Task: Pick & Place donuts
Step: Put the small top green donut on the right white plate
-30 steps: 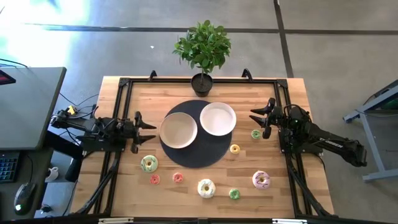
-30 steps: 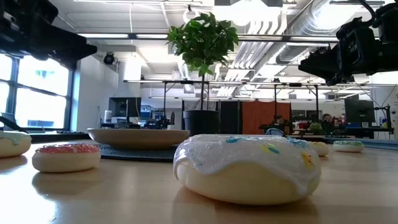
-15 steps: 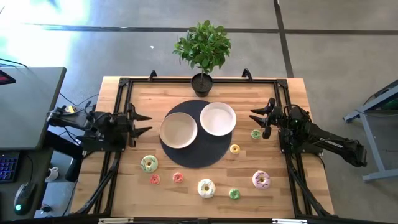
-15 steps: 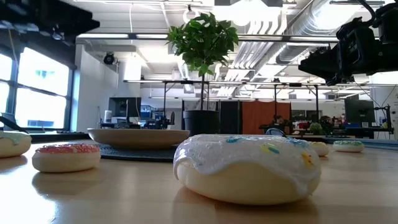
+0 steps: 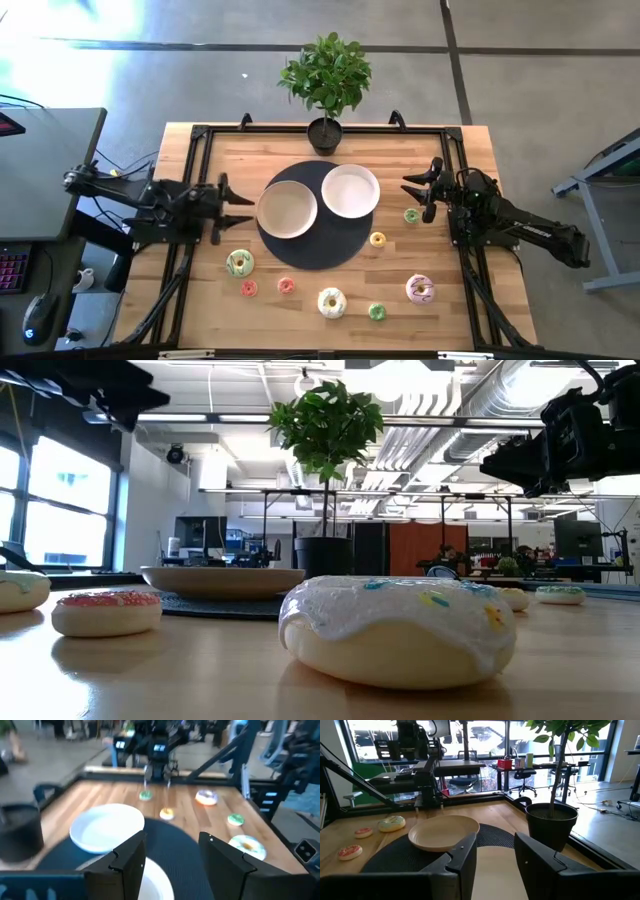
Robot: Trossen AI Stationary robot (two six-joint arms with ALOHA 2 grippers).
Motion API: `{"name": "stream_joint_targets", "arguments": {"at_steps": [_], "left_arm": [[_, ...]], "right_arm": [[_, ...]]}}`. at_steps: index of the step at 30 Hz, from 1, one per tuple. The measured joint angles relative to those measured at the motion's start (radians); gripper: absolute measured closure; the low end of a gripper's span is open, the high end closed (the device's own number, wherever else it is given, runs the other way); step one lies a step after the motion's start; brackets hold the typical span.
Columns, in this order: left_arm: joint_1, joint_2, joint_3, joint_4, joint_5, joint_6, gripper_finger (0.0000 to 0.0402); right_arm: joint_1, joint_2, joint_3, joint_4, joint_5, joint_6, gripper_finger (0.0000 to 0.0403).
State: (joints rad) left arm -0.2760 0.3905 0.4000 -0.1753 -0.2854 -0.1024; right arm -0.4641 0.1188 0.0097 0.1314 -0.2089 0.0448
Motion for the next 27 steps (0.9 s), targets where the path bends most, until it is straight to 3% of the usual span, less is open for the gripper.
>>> {"name": "stream_joint_targets", "arguments": {"at_steps": [6,11,15,21,25,27], "left_arm": [[0.0,0.072,0.0,0.0,-0.051,-0.061,0.0222],[0.001,0.105,0.0,0.019,-0.1,-0.06,0.0222],[0.001,0.105,0.0,0.057,-0.102,-0.051,0.0222],[0.001,0.105,0.0,0.068,-0.102,-0.049,0.0222],[0.001,0.105,0.0,0.068,-0.102,-0.031,0.0222],[0.001,0.105,0.0,0.068,-0.105,-0.025,0.0222]], "right_arm": [[0.0,0.0,0.0,0.025,0.012,-0.045,0.0274],[0.0,0.0,0.0,0.054,-0.008,0.035,0.0274],[0.0,0.0,0.0,0.089,0.102,0.089,0.0274],[0.0,0.001,0.005,0.08,0.118,0.107,0.0274],[0.0,0.027,0.111,0.021,0.106,0.193,0.0282],[0.001,0.075,0.207,-0.136,0.092,0.185,0.0288]]}}
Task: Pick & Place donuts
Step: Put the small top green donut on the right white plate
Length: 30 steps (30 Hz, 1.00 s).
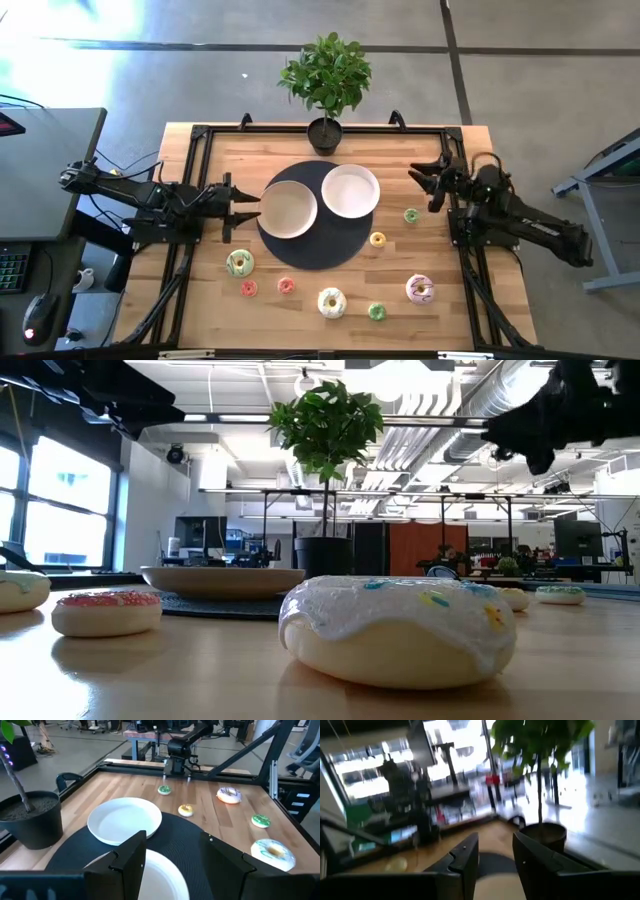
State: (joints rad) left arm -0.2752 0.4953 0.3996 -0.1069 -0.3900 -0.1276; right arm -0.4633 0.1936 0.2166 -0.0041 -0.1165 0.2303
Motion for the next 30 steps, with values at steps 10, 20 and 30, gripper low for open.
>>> {"name": "stream_joint_targets", "arguments": {"at_steps": [10,20,30], "left_arm": [[0.0,0.0,0.0,0.001,-0.062,0.0,0.0222],[0.0,0.0,0.0,0.001,-0.071,0.0,0.0222],[0.0,0.0,0.0,0.0,-0.067,0.0,0.0222]], "right_arm": [[0.065,0.474,0.316,-0.715,0.029,0.063,0.0307],[0.159,0.803,0.307,-0.713,0.048,0.118,0.0276],[0.177,0.945,0.308,-0.738,0.091,0.166,0.0252]]}}
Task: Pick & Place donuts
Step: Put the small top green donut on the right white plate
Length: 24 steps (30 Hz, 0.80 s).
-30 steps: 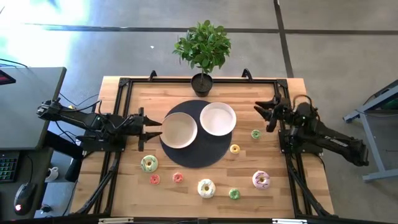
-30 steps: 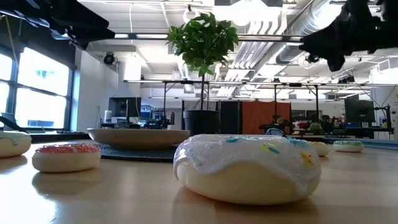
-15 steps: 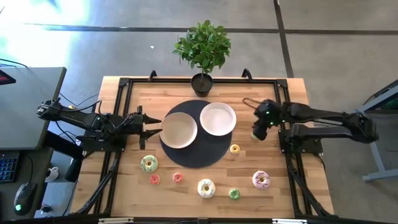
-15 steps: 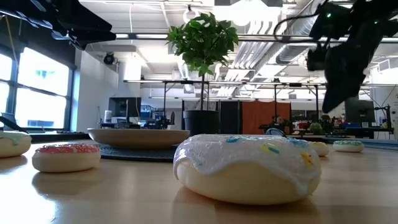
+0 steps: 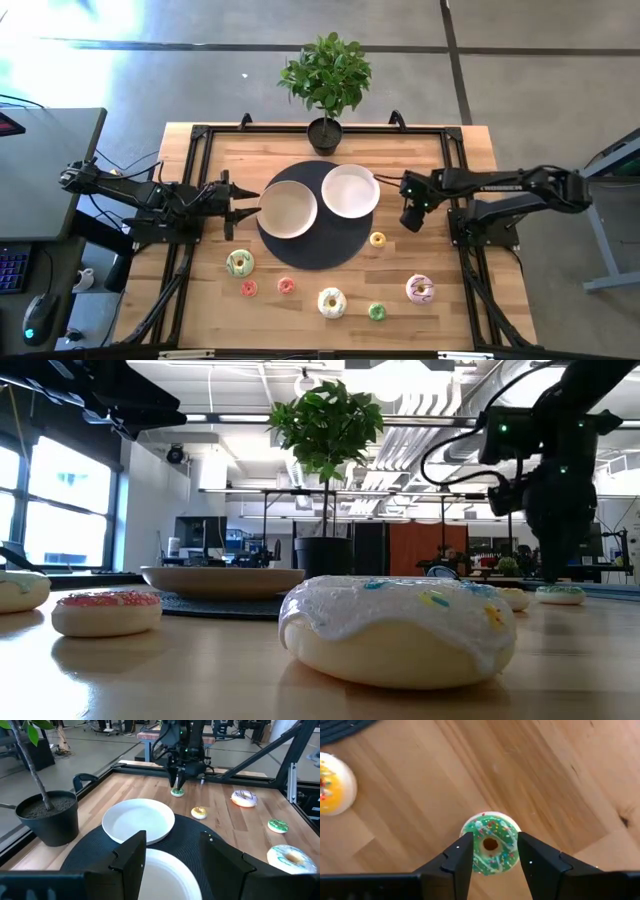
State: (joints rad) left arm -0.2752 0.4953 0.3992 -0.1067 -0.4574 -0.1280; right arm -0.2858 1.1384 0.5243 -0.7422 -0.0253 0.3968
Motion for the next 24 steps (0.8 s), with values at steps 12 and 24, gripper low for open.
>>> {"name": "stream_joint_targets", "arguments": {"at_steps": [12,24], "left_arm": [[0.0,0.0,0.0,0.0,0.021,0.0,0.0222],[0.0,0.0,0.0,0.0,0.021,0.026,0.0222]], "right_arm": [[-0.001,0.127,0.003,-0.001,0.028,0.134,0.0314],[0.001,0.121,0.094,0.282,0.016,0.203,0.0382]]}}
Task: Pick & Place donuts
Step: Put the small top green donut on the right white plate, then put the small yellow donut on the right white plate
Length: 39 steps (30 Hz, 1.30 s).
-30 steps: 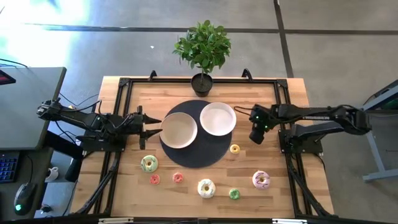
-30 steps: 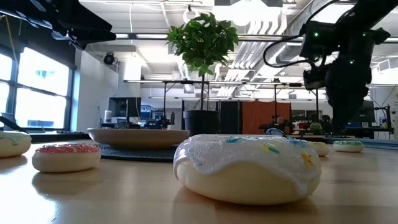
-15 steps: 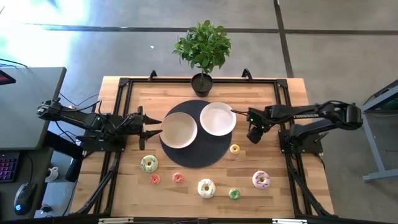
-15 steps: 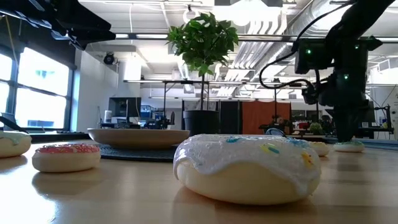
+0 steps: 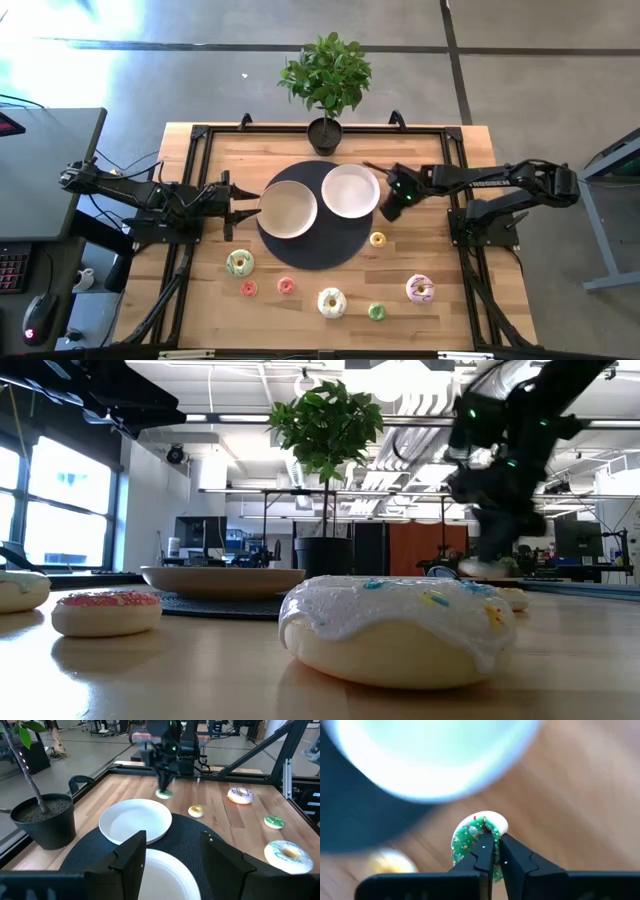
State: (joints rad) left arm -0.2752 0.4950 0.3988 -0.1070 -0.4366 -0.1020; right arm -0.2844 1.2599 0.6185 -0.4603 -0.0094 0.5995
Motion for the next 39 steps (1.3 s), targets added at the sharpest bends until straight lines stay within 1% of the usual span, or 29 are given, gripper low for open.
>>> {"name": "stream_joint_targets", "arguments": {"at_steps": [2,5,7,9,12,16,18,21,26,32,36,39], "left_arm": [[0.0,0.0,0.0,0.0,0.0,0.0,0.0222],[0.0,0.0,0.0,0.0,0.0,0.0,0.0222],[0.0,0.0,0.0,0.0,0.0,-0.003,0.0222],[0.0,0.0,0.0,0.001,0.0,-0.008,0.0222],[0.0,0.0,0.0,0.001,0.0,-0.007,0.0222],[0.0,0.0,0.0,0.001,-0.001,-0.008,0.0222],[0.0,0.0,0.0,0.001,-0.001,-0.008,0.0222],[0.0,0.0,0.0,0.001,-0.001,-0.008,0.0222],[0.0,0.0,0.0,0.001,-0.001,-0.008,0.0222],[0.0,0.0,0.0,0.001,-0.001,-0.008,0.0222],[0.0,0.0,0.0,0.001,-0.001,-0.008,0.0222],[0.0,0.0,0.0,0.001,-0.001,-0.009,0.0222]], "right_arm": [[-0.001,0.002,0.017,0.153,0.055,-0.032,0.0389],[-0.002,0.011,0.024,0.43,0.204,-0.103,0.0397],[-0.011,0.041,0.024,0.524,0.282,-0.132,0.0394],[-0.033,0.086,0.023,0.555,0.302,-0.131,0.0393],[-0.07,0.176,0.022,0.555,0.266,-0.12,0.0396],[-0.102,0.289,0.02,0.572,0.151,-0.106,0.0398],[-0.11,0.32,0.02,0.581,0.131,-0.108,0.0391],[-0.122,0.339,0.02,0.577,0.134,-0.111,0.0375],[-0.125,0.317,0.02,0.578,0.141,-0.204,0.0341],[-0.129,0.259,0.021,0.572,0.13,-0.23,0.0307],[-0.126,0.17,0.021,0.551,0.089,-0.267,0.0287],[-0.09,0.076,0.022,0.498,0.044,-0.299,0.0282]]}}
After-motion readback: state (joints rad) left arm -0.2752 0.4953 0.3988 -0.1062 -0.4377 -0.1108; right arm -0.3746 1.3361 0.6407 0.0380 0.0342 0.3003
